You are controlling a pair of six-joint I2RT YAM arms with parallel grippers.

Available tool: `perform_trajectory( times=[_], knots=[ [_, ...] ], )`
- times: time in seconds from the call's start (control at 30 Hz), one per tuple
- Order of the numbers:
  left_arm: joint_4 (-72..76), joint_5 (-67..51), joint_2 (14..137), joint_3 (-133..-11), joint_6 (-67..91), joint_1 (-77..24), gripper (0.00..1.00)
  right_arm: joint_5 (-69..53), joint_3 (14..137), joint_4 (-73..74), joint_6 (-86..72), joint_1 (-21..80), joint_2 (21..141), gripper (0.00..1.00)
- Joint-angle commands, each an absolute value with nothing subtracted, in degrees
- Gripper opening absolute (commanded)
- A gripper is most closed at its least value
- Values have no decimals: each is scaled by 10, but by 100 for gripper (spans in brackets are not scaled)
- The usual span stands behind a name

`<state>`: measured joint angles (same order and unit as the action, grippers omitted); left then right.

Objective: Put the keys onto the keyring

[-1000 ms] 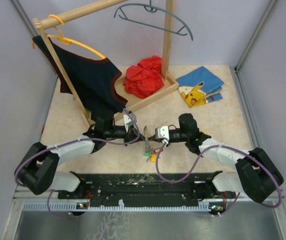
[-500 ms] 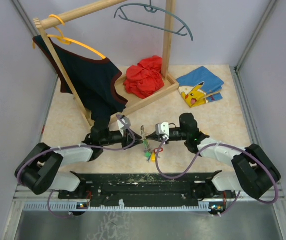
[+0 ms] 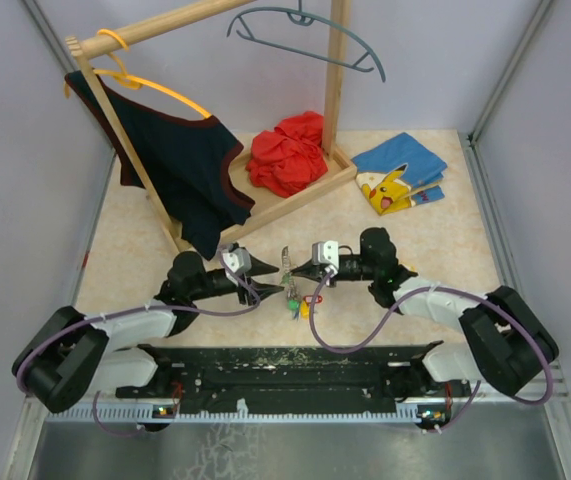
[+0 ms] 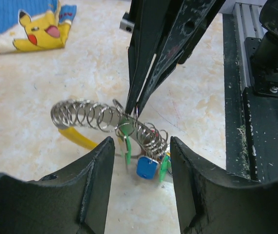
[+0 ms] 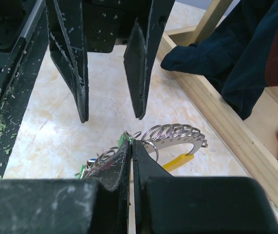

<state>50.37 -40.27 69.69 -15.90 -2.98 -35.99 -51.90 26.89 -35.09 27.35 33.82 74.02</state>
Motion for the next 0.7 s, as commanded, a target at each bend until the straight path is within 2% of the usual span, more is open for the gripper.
perform_trajectory(
  times=[0.0, 0.2, 0.4, 0.67],
  knots=[
    [582, -418, 699, -158, -92, -368, 55, -526, 264, -436, 243, 334, 744, 0],
    [673, -425, 745, -157, -98, -369, 49, -526, 255, -468, 228, 333, 751, 0],
    [714, -451, 780, -164, -85, -369, 35, -532, 251, -484, 220, 333, 755, 0],
    [684, -439, 792, -174, -89, -369, 36, -536, 249, -501, 209, 332, 756, 0]
  ],
)
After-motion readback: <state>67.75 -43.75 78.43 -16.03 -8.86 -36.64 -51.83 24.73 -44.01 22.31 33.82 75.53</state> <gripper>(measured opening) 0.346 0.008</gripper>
